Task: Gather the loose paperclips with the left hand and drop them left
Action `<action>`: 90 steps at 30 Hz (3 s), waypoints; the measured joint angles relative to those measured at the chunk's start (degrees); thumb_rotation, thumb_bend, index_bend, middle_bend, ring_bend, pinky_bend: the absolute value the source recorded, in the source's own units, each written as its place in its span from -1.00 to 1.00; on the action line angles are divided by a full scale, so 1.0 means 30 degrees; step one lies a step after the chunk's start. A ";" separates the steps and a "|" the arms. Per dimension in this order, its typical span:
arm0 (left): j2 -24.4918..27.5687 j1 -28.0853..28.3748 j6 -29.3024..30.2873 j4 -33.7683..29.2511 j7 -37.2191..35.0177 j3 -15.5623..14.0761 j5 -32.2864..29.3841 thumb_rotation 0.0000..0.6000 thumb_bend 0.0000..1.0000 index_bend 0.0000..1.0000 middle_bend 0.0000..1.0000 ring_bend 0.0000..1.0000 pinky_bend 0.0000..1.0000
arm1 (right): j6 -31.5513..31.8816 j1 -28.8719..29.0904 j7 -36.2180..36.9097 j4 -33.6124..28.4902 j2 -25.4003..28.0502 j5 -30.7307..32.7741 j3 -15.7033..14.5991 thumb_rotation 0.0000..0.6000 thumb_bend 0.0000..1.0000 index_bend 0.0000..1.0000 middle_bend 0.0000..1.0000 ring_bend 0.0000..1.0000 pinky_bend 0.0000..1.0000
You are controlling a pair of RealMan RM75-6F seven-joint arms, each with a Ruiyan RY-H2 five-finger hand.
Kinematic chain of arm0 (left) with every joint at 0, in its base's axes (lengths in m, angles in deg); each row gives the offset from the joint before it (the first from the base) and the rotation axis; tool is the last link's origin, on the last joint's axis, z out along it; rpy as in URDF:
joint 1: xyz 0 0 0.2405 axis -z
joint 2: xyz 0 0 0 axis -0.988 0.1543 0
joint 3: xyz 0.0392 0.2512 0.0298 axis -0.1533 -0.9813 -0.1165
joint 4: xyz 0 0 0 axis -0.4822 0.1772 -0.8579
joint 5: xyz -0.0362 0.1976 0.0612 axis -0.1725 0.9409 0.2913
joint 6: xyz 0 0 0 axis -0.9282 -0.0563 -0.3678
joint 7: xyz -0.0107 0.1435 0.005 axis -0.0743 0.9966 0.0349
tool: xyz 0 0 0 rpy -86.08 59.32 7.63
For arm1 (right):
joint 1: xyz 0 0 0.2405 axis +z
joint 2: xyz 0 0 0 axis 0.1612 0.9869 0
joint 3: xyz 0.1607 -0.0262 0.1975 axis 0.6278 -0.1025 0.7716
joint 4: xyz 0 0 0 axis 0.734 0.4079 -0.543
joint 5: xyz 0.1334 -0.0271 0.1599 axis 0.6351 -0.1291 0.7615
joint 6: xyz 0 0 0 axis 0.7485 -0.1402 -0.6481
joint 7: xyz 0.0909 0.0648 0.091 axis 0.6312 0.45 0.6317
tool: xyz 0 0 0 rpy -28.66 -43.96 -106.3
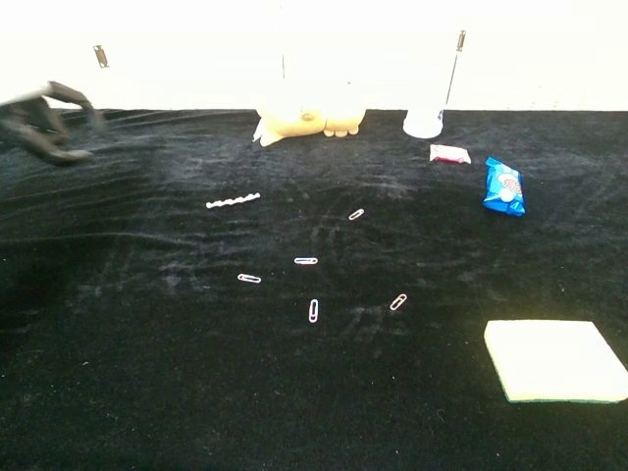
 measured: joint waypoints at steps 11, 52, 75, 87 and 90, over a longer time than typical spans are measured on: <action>-0.3457 0.3073 -0.2835 0.3550 -0.0660 0.0373 -0.1223 1.00 -0.15 -0.19 1.00 1.00 1.00 | 0.0423 -0.0697 0.0641 0.0066 0.0228 0.0489 -0.0031 1.00 -0.53 -1.00 -1.00 -0.93 -0.98; -0.9672 0.7251 -0.5967 1.3943 -0.2070 0.0460 -0.1507 1.00 -0.16 -0.08 1.00 1.00 1.00 | 0.0503 -0.1569 0.1645 0.0055 0.0643 0.1227 0.0274 1.00 -0.53 -1.00 -1.00 -0.93 -0.98; -1.0418 0.7456 -0.6862 1.5277 -0.2759 0.0432 -0.0576 1.00 -0.16 -0.01 1.00 1.00 1.00 | 0.0448 -0.1763 0.1825 -0.0015 0.0732 0.1198 0.0270 1.00 -0.53 -1.00 -1.00 -0.93 -0.98; -1.0040 0.7141 -0.6477 1.4339 -0.2059 0.0340 -0.0915 1.00 -0.16 0.06 1.00 1.00 1.00 | 0.0543 -0.1864 0.1813 -0.0174 0.0819 0.1035 0.0207 1.00 -0.53 -1.00 -1.00 -0.93 -0.98; -0.9990 0.7143 -0.6468 1.4385 -0.1941 0.0351 -0.0994 1.00 -0.16 0.08 1.00 1.00 1.00 | 0.0525 -0.1871 0.1799 -0.0203 0.0835 0.1036 0.0203 1.00 -0.53 -1.00 -1.00 -0.93 -0.98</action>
